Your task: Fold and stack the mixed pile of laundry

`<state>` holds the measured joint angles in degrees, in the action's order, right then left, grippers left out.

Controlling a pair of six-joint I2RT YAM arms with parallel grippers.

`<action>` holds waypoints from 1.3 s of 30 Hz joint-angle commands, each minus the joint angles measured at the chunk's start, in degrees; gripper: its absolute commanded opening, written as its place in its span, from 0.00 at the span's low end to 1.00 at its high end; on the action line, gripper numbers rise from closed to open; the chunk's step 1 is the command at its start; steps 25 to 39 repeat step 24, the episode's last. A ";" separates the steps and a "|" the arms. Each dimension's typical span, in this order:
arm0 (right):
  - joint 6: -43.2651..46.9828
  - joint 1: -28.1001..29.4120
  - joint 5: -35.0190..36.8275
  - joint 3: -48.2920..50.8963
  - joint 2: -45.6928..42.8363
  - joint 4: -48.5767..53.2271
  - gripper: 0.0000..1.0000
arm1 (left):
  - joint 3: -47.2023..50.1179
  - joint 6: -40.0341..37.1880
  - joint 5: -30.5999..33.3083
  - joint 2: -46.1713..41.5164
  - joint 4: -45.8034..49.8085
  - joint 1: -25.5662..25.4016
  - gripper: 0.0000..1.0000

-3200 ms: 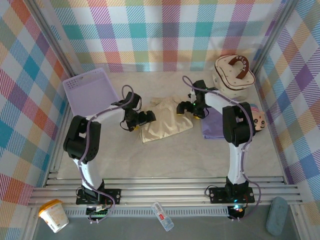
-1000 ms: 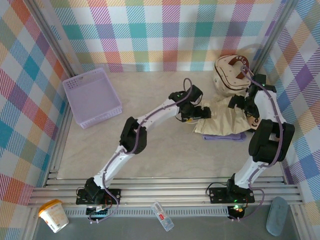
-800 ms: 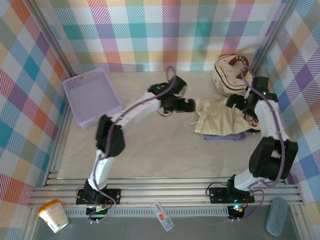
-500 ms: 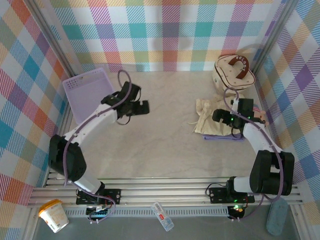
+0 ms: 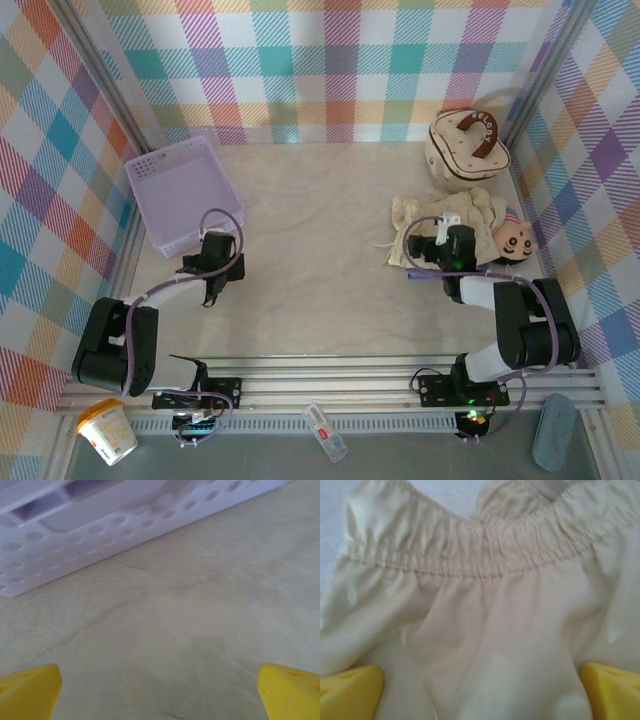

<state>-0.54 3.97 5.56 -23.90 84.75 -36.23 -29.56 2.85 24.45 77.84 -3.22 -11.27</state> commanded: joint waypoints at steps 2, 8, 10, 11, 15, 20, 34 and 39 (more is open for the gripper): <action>-0.04 -3.08 -4.66 0.11 2.60 -10.05 0.99 | 3.89 -3.44 0.05 0.45 -26.70 2.16 1.00; -0.63 -3.54 -4.82 0.22 3.17 -11.22 0.99 | 5.31 -1.32 -3.05 7.95 -40.18 4.55 1.00; -0.32 -3.53 -5.51 0.13 3.13 -10.83 0.99 | 6.34 -2.52 -6.67 9.11 -42.21 4.57 1.00; -0.28 -3.53 -5.67 0.08 3.02 -10.59 0.99 | 7.91 -3.15 -6.87 11.90 -46.86 4.55 1.00; -0.08 -3.56 -6.27 0.02 3.16 -10.66 0.99 | 8.29 -3.82 -7.75 12.01 -49.51 4.34 1.00; -0.14 -3.62 -6.30 -0.16 3.22 -10.31 0.99 | 6.50 -3.10 -7.94 11.75 -45.16 4.82 1.00; -0.12 -3.63 -6.35 0.04 3.14 -10.61 0.99 | 6.46 -2.50 -6.96 11.67 -44.88 4.91 1.00; -0.12 -3.63 -6.35 0.04 3.14 -10.61 0.99 | 6.46 -2.50 -6.96 11.67 -44.88 4.91 1.00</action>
